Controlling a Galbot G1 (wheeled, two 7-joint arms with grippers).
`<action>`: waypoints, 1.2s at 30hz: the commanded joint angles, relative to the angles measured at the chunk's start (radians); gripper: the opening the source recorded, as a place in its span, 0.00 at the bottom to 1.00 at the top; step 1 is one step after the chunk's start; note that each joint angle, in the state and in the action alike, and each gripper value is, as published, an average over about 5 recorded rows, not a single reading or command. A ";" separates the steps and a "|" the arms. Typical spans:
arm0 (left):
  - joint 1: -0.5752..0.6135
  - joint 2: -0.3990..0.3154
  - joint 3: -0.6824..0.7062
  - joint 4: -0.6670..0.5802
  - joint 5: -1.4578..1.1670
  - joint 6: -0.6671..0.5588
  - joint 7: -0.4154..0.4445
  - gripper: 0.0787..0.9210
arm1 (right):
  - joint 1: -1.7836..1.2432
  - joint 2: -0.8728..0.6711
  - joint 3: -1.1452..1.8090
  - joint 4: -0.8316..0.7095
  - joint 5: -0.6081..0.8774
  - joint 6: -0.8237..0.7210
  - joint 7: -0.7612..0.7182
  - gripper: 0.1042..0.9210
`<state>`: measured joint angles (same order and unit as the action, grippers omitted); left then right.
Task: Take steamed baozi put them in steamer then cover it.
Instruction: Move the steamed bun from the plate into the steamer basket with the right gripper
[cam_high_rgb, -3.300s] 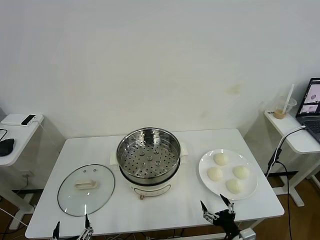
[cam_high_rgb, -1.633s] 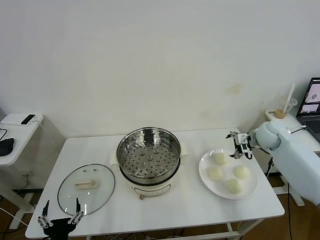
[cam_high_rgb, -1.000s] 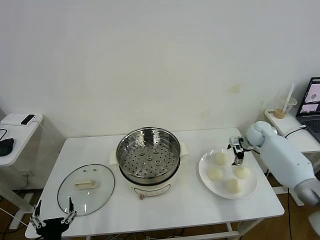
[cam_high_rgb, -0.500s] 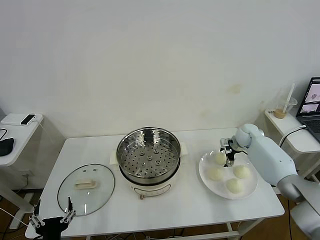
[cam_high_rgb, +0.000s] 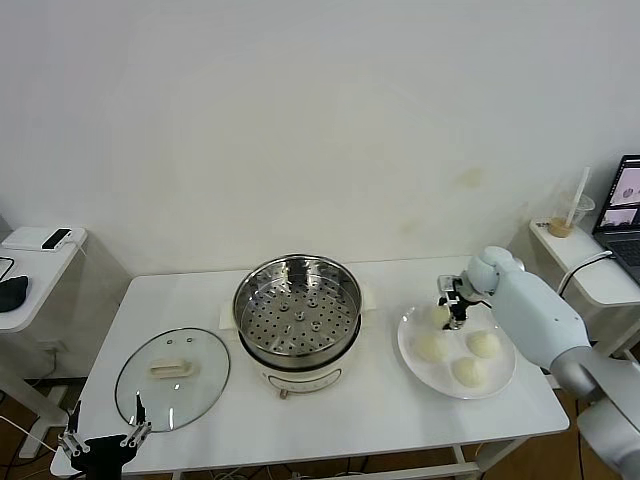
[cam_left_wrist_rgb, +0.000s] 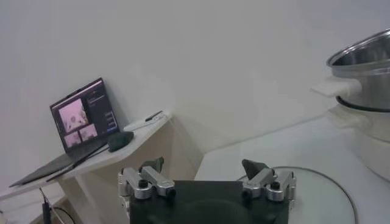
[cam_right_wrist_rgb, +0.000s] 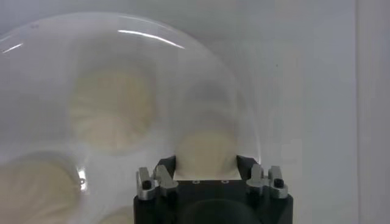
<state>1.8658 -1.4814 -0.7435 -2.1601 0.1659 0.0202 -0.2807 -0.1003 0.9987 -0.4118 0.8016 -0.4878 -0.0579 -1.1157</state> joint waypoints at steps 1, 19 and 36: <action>0.000 0.001 0.000 0.001 0.000 0.000 0.000 0.88 | -0.001 -0.024 -0.005 0.029 0.018 0.001 -0.015 0.66; -0.016 0.022 0.016 0.019 -0.020 0.001 -0.003 0.88 | 0.296 -0.255 -0.249 0.417 0.414 -0.082 -0.092 0.66; -0.042 0.042 -0.008 0.027 -0.044 0.007 -0.001 0.88 | 0.588 0.050 -0.516 0.403 0.667 -0.056 0.024 0.66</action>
<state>1.8220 -1.4389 -0.7528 -2.1325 0.1232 0.0276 -0.2822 0.3971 0.9746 -0.8589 1.1790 0.0845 -0.1076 -1.1109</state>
